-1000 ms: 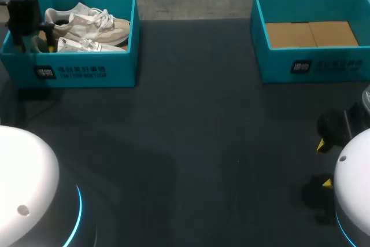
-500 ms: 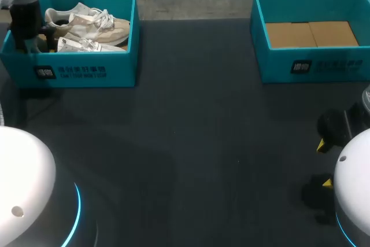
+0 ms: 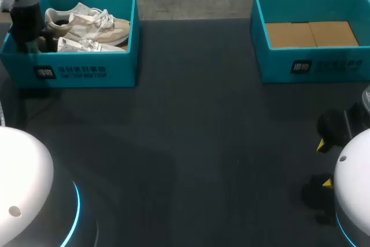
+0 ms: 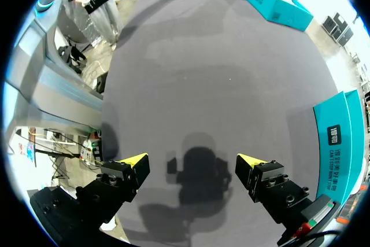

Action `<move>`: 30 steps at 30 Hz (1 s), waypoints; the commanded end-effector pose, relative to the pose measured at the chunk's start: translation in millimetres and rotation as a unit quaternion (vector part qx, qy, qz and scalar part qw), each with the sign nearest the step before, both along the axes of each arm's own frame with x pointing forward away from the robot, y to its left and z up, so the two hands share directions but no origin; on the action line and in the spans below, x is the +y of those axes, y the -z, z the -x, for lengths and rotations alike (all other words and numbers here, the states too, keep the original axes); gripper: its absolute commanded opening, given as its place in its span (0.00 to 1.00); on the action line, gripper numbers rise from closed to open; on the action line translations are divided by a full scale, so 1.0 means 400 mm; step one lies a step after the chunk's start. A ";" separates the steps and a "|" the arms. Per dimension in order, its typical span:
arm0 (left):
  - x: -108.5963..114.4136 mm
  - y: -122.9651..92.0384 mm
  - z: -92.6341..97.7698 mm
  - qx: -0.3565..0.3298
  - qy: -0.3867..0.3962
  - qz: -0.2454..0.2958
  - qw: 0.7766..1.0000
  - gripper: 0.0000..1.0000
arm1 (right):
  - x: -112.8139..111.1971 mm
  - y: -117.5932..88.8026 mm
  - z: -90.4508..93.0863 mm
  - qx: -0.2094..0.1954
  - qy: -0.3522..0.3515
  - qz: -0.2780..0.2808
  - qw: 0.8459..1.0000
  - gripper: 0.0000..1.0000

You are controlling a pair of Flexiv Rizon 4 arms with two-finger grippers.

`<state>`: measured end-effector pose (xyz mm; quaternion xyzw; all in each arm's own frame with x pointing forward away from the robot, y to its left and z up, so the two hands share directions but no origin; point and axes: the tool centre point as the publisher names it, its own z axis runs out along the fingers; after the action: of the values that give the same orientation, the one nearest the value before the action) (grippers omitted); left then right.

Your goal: Take the shoe out of the shoebox, open the shoe tongue, remove and reinsert the insole, then place the shoe into the shoebox

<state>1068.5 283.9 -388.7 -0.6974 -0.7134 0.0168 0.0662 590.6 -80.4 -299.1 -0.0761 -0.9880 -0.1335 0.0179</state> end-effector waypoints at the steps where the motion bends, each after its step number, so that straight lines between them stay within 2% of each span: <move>1: -0.001 0.005 -0.003 0.001 0.000 -0.003 1.000 0.56 | 0.000 0.001 0.004 -0.001 0.000 0.001 1.000 1.00; 2: -0.001 0.006 -0.003 0.001 0.000 -0.003 1.000 0.50 | 0.000 0.001 0.004 -0.001 0.000 0.001 1.000 1.00; 3: -0.001 0.007 -0.004 0.001 0.000 -0.004 1.000 0.48 | 0.000 0.001 0.004 -0.001 0.000 0.001 1.000 1.00; 9: -0.001 0.016 0.001 0.003 0.008 -0.013 1.000 0.43 | 0.000 0.001 0.004 -0.001 0.000 0.001 1.000 1.00; 11: -0.002 0.019 0.004 0.004 0.010 -0.018 1.000 0.38 | 0.000 0.001 0.004 -0.001 0.000 0.001 1.000 1.00; 12: -0.002 0.020 0.005 0.003 0.010 -0.019 1.000 0.29 | 0.000 0.001 0.004 -0.001 0.000 0.001 1.000 1.00; 13: -0.001 0.021 0.006 0.004 0.012 -0.021 1.000 0.00 | 0.000 0.001 0.004 -0.001 0.000 0.001 1.000 1.00; 20: 0.004 0.017 0.007 0.001 0.016 -0.027 1.000 0.00 | 0.000 0.001 0.004 -0.001 0.000 0.001 1.000 1.00; 30: 0.024 -0.017 0.006 -0.016 0.021 -0.023 0.999 0.00 | 0.000 0.001 0.004 -0.001 0.000 0.001 1.000 1.00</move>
<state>1070.5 291.0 -388.2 -0.7095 -0.7005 -0.0093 0.0765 590.6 -80.4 -299.1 -0.0761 -0.9880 -0.1335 0.0179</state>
